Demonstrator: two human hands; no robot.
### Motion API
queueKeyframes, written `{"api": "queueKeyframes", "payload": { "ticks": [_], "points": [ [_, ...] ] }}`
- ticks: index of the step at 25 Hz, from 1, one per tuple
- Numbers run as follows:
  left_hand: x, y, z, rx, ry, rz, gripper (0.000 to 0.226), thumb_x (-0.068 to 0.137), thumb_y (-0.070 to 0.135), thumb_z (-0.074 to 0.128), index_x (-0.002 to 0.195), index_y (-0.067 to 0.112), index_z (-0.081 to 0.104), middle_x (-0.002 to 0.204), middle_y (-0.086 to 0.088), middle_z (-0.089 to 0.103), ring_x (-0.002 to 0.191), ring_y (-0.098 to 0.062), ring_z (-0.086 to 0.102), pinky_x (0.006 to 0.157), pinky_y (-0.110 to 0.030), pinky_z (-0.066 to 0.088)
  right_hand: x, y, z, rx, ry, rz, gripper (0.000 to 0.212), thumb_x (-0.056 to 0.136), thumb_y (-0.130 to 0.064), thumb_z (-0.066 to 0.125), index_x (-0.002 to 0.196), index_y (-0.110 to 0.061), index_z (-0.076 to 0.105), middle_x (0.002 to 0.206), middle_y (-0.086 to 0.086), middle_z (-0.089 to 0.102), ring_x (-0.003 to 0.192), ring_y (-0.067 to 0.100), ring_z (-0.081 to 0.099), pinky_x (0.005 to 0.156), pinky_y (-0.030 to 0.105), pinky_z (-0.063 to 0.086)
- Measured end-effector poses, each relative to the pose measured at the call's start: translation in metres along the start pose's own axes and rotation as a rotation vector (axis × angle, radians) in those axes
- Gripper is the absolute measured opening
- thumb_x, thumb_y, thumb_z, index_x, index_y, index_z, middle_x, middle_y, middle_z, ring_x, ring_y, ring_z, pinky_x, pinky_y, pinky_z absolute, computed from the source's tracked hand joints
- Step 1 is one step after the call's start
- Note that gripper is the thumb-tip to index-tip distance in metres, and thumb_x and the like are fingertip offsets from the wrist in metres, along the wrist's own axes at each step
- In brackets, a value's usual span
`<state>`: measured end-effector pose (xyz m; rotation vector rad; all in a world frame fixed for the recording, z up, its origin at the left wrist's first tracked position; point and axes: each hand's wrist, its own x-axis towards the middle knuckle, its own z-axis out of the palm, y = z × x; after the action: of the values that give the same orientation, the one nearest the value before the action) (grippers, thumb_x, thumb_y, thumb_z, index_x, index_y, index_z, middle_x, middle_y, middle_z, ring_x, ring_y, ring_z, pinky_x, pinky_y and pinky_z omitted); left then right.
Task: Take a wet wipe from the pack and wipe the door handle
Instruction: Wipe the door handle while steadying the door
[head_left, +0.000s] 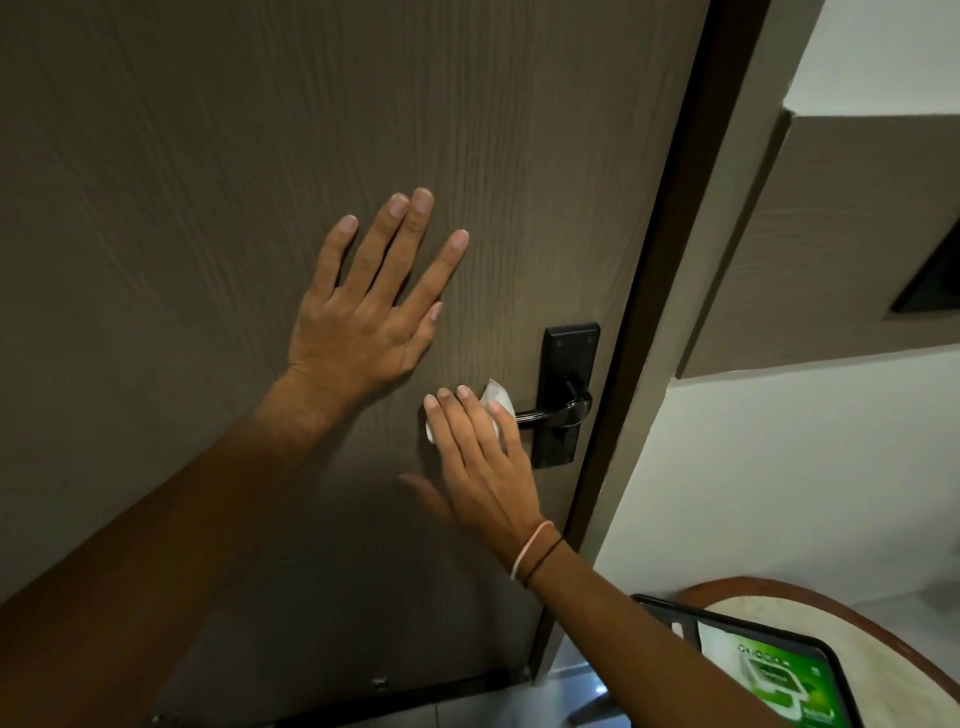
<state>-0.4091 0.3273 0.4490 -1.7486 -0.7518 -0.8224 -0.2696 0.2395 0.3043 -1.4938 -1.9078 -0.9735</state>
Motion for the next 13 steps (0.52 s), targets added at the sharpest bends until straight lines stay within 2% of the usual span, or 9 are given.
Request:
{"api": "queueKeyframes", "payload": {
  "ticks": [3,6,8,9,10,12,13],
  "points": [
    [0.0,0.0,0.001,0.009,0.02,0.008,0.06,0.105,0.04,0.043,0.16,0.019,0.03,0.159,-0.021,0.037,0.148,-0.033,0.031,0.119,-0.052,0.023,-0.009,0.012,0.009,-0.067,0.064,-0.096,0.082,0.097,-0.057,0.048,0.153,-0.005,0.018,0.159,0.013,0.027,0.153,0.027,0.011,0.127,0.042,-0.002],
    [0.0,-0.001,0.0,0.008,0.02,0.016,0.06,0.106,0.039,0.042,0.16,0.019,0.029,0.159,-0.022,0.037,0.148,-0.033,0.033,0.118,-0.052,0.024,-0.024,0.032,0.011,-0.032,0.033,-0.199,0.081,0.096,-0.05,0.055,0.153,-0.006,0.017,0.16,0.013,0.026,0.156,0.025,-0.007,0.128,0.04,0.001],
    [0.0,0.001,0.0,0.008,0.027,0.013,0.06,0.106,0.039,0.042,0.16,0.019,0.029,0.16,-0.022,0.036,0.148,-0.034,0.033,0.118,-0.053,0.026,-0.039,0.05,0.011,-0.037,0.012,-0.158,0.082,0.095,-0.051,0.056,0.153,-0.007,0.018,0.157,0.012,0.028,0.156,0.024,-0.01,0.124,0.041,0.015],
    [-0.001,0.001,0.0,0.009,0.031,0.008,0.06,0.105,0.039,0.042,0.16,0.018,0.029,0.16,-0.022,0.036,0.148,-0.034,0.034,0.118,-0.053,0.027,-0.046,0.061,0.009,-0.049,0.011,-0.108,0.084,0.095,-0.054,0.054,0.154,-0.007,0.016,0.161,0.013,0.022,0.156,0.025,-0.009,0.122,0.042,0.019],
    [-0.001,0.001,0.0,0.01,0.032,0.004,0.06,0.105,0.038,0.043,0.16,0.018,0.03,0.16,-0.022,0.036,0.148,-0.034,0.035,0.118,-0.054,0.028,-0.052,0.072,0.006,-0.048,0.01,-0.051,0.086,0.096,-0.056,0.049,0.156,-0.007,0.011,0.166,0.014,0.011,0.156,0.026,-0.008,0.124,0.043,0.017],
    [-0.001,0.002,0.001,0.017,0.041,0.005,0.06,0.105,0.038,0.043,0.16,0.018,0.03,0.159,-0.022,0.036,0.147,-0.035,0.036,0.117,-0.054,0.029,-0.059,0.091,0.0,0.01,-0.009,0.052,0.092,0.097,-0.063,0.039,0.159,-0.008,-0.001,0.169,0.011,-0.011,0.157,0.027,-0.007,0.128,0.042,0.004],
    [-0.001,0.002,0.001,0.018,0.046,0.006,0.06,0.105,0.038,0.043,0.16,0.018,0.03,0.159,-0.022,0.036,0.147,-0.035,0.037,0.117,-0.054,0.03,-0.059,0.097,-0.003,0.061,-0.025,0.085,0.095,0.095,-0.066,0.038,0.159,-0.009,-0.004,0.169,0.009,-0.015,0.157,0.026,-0.007,0.128,0.041,0.0]
  ]
}}
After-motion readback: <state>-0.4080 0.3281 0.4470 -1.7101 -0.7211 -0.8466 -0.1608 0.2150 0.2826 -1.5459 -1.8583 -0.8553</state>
